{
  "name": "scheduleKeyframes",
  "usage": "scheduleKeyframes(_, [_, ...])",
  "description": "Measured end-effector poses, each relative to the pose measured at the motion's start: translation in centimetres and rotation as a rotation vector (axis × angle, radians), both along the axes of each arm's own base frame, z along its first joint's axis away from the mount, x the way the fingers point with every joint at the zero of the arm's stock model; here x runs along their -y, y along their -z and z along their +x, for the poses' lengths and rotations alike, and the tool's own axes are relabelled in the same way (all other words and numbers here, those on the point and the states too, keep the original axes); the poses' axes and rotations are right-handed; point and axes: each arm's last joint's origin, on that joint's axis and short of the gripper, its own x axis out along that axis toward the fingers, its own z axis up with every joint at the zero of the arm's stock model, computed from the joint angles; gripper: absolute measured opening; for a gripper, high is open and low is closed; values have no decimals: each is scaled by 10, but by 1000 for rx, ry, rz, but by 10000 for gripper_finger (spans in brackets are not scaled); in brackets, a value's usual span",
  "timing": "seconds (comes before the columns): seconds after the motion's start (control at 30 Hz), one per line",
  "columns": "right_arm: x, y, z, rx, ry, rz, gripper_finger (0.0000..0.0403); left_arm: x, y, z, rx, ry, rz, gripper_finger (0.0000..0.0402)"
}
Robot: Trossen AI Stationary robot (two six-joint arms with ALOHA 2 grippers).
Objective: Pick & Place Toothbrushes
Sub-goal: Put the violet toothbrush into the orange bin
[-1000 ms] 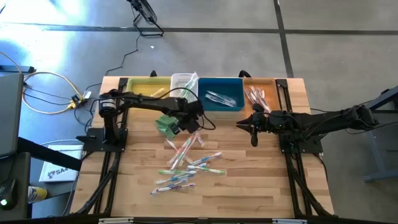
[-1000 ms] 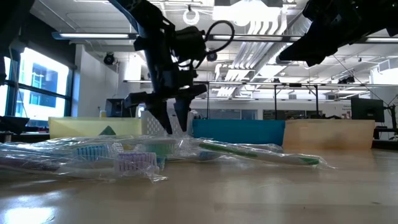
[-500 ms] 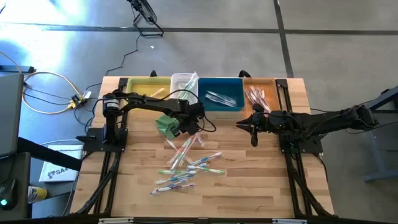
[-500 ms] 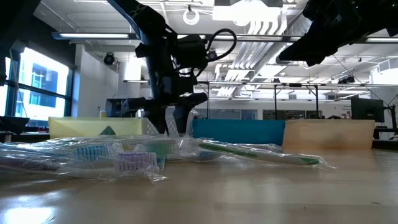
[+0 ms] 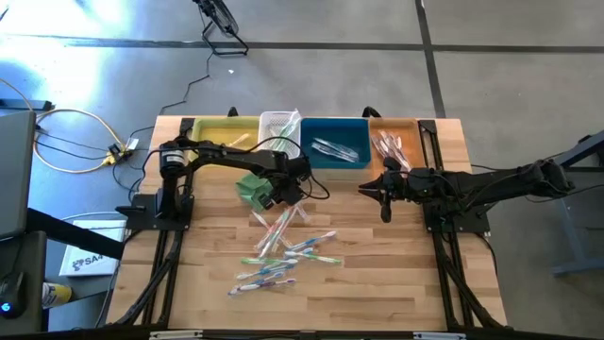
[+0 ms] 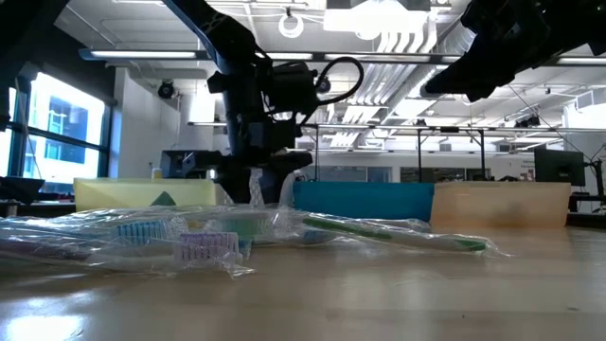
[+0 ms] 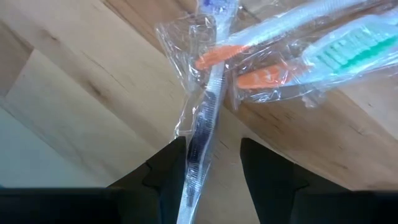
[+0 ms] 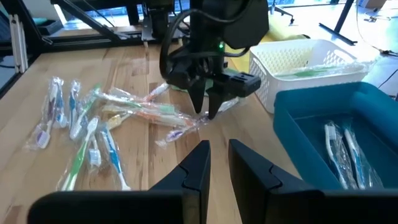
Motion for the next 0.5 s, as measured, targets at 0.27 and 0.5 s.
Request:
scheduleKeyframes(0.27, [0, 0, 0, 1, -1, -3, 50, 0, -2, 0, 10, -3, 4, 139])
scheduleKeyframes(0.5, [0, 0, 0, 1, -1, -3, 50, 0, -1, -1, 3, -2, 8, 65])
